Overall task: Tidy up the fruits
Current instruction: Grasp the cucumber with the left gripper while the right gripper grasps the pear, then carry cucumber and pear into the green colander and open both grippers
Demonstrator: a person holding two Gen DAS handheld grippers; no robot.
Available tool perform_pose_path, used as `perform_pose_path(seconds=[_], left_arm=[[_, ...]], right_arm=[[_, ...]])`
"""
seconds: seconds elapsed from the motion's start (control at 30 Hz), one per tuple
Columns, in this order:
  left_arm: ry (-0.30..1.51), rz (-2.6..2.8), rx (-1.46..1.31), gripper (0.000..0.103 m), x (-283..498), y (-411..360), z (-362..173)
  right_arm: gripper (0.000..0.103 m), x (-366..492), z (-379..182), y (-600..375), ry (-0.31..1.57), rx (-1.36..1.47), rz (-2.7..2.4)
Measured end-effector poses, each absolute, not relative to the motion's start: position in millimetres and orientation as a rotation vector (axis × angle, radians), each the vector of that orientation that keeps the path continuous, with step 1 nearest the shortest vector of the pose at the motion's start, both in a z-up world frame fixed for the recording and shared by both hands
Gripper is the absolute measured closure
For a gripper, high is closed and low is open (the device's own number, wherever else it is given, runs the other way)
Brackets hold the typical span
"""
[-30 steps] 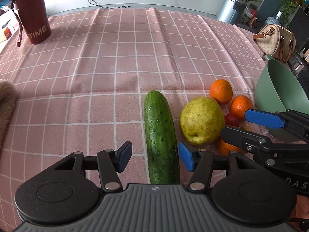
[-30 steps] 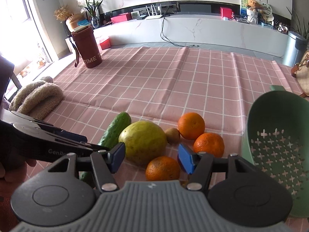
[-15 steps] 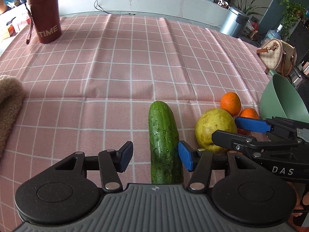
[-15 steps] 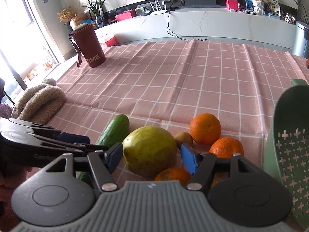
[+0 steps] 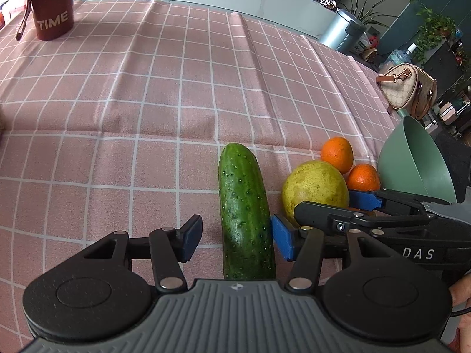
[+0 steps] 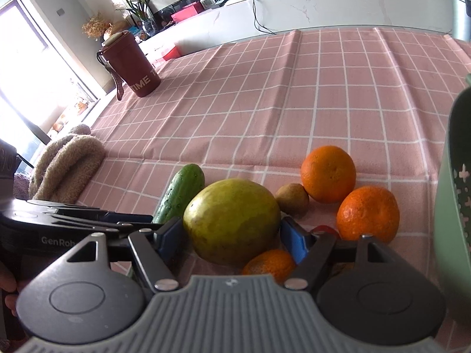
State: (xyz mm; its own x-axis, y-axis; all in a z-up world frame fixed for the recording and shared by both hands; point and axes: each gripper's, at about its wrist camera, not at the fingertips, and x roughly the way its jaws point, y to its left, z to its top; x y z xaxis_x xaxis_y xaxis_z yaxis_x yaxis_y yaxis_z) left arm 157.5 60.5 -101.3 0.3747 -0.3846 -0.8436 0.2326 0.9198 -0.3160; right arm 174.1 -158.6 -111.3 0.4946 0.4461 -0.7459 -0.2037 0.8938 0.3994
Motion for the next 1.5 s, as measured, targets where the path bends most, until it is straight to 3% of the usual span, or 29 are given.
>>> perform_pose_path(seconds=[0.4,0.53,0.9,1.1,1.5], left_arm=[[1.104,-0.414,-0.049,0.039,156.7,36.3,-106.0],[1.101,-0.423,-0.047,0.058,154.6,29.9,-105.8],[1.046,-0.341,-0.047,0.06,137.0,23.7,-91.3],[0.981,-0.326,-0.077,0.061,122.2,17.9,-61.2],[0.774,-0.455,-0.122,0.061,128.3,-43.0,48.5]], right_arm=[[0.036,157.0,-91.7,-164.0,0.898,0.264,0.396],[0.036,147.5,-81.4,-170.7,0.865,0.265,0.391],[0.035,129.1,-57.6,-174.9,0.832,0.159,0.339],[0.036,115.4,-31.7,-189.7,0.791,0.088,0.343],[0.036,107.8,19.2,-246.0,0.751,-0.081,0.302]])
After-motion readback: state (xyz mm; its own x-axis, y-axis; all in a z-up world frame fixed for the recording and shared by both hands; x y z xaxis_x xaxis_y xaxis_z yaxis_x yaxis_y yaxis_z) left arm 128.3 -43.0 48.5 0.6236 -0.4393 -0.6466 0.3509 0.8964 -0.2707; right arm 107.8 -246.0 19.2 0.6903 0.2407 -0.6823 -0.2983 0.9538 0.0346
